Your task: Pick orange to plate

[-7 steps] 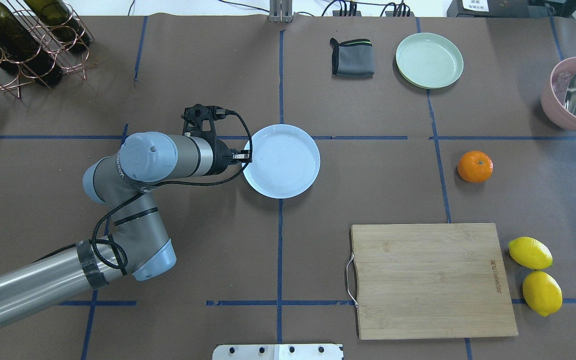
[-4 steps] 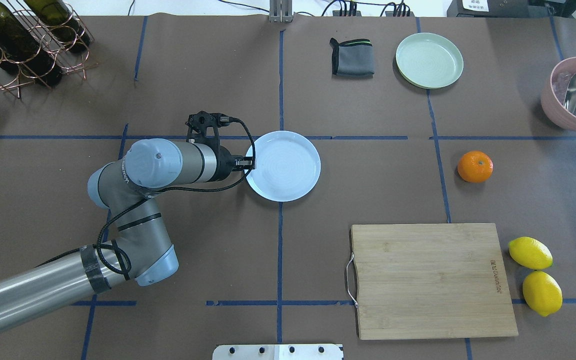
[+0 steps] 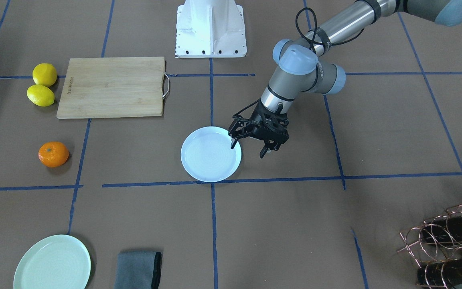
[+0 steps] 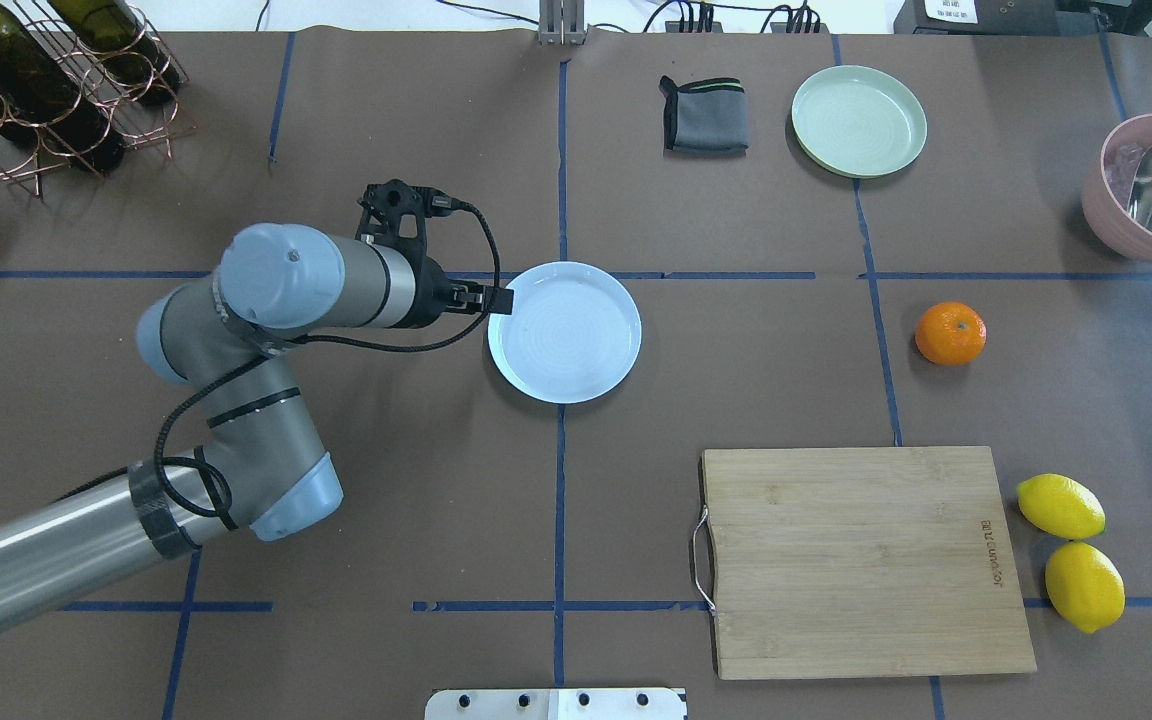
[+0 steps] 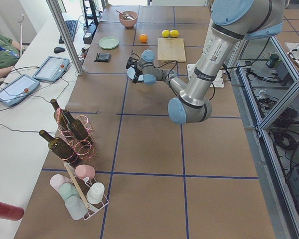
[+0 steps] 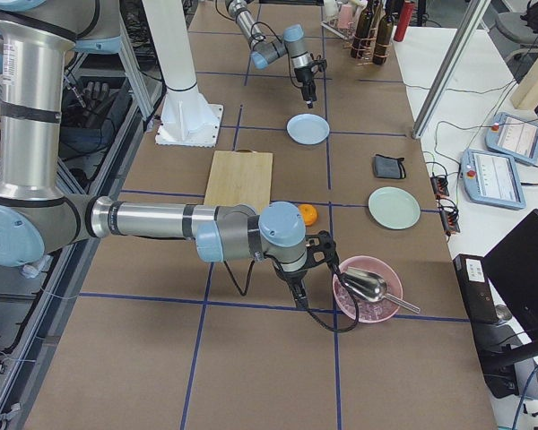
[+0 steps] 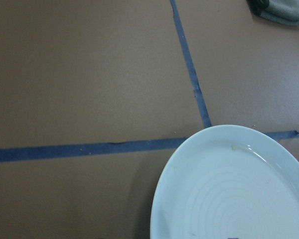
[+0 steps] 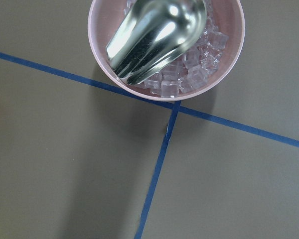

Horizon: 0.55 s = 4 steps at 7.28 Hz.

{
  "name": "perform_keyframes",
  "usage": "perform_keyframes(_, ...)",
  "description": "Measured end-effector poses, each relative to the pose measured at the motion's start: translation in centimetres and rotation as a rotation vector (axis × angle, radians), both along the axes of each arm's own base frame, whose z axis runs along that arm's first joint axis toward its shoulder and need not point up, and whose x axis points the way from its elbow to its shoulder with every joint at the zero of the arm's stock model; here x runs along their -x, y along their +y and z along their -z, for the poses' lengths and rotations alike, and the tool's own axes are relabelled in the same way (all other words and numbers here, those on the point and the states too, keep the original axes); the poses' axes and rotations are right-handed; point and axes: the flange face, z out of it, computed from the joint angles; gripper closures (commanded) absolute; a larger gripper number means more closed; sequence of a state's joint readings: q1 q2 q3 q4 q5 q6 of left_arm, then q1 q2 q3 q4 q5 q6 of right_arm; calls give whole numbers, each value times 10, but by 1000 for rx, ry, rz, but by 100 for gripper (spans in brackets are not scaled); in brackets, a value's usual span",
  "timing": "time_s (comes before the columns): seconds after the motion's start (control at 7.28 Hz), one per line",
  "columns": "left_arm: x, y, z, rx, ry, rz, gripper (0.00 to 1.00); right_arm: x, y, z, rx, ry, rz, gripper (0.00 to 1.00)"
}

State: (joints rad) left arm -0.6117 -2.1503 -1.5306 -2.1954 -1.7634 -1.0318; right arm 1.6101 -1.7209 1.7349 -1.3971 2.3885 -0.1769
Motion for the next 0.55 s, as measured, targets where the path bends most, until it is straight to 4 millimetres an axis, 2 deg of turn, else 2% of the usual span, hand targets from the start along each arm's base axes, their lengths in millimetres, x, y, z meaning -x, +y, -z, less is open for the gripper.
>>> perform_keyframes(0.14,48,-7,14,-36,-79,-42,0,1,-1,6,-11,-17,2,0)
perform_keyframes(0.27,114,-11,17,-87,-153,-75,0,2,-2,17,-36,-27,5,0)
perform_keyframes(0.41,185,-15,-1,-119,-207,-109,0,7,-6,32,-75,-33,17,0)
perform_keyframes(0.55,248,-20,-40,-85,-223,-160,0,18,-13,45,-110,-36,40,0)
